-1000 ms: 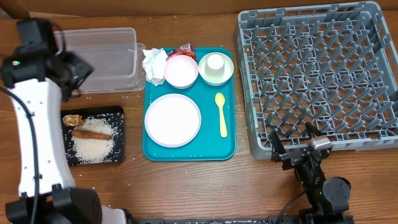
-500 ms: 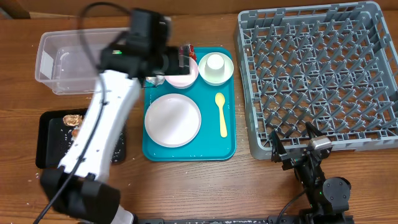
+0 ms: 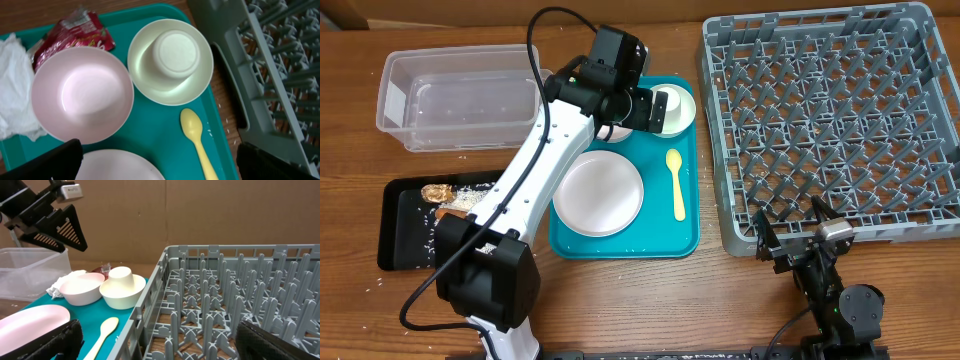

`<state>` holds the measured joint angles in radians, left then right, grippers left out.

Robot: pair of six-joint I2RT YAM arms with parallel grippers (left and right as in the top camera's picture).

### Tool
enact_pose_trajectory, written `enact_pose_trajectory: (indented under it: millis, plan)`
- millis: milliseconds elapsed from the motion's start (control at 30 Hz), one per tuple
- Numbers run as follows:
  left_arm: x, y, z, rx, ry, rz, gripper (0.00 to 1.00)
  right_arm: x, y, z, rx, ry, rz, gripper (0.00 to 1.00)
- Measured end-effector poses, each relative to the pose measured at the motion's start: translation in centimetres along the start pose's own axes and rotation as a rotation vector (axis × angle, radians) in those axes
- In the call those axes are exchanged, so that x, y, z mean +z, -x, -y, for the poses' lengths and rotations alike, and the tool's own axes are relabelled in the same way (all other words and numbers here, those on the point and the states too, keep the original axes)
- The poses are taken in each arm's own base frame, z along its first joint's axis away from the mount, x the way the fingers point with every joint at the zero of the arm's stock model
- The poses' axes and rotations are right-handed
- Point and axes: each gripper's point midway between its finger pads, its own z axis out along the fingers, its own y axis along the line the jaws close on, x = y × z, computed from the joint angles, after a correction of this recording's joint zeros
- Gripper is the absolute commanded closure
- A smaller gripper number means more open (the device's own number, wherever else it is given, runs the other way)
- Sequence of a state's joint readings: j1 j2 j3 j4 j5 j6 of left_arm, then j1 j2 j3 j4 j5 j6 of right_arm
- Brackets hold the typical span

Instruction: Sort waste into correct bins and load items into the dishwasher

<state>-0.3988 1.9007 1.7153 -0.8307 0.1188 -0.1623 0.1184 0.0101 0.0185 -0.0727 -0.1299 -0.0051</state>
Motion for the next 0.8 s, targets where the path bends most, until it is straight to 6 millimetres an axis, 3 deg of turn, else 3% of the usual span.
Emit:
enact_pose_trajectory:
  millis: [200,333,567,800]
  plan:
    - [-0.1,-1.1,2.9,0.232,-0.142,-0.033,0.0,0.0,0.0,0.0,0.0,0.0,0.0,0.0]
    - [0.0,0.3,3.9,0.315,-0.136,0.034,0.0,0.0,0.0,0.0,0.0,0.0,0.0,0.0]
    - [-0.2,4.0,3.3,0.252,-0.055,0.182,0.0,0.0,0.0,0.0,0.001,0.0,0.0,0.0]
    - [-0.4,5.0,2.4,0.148,-0.006,0.218,0.0,0.0,0.0,0.0,0.0,0.0,0.0,0.0]
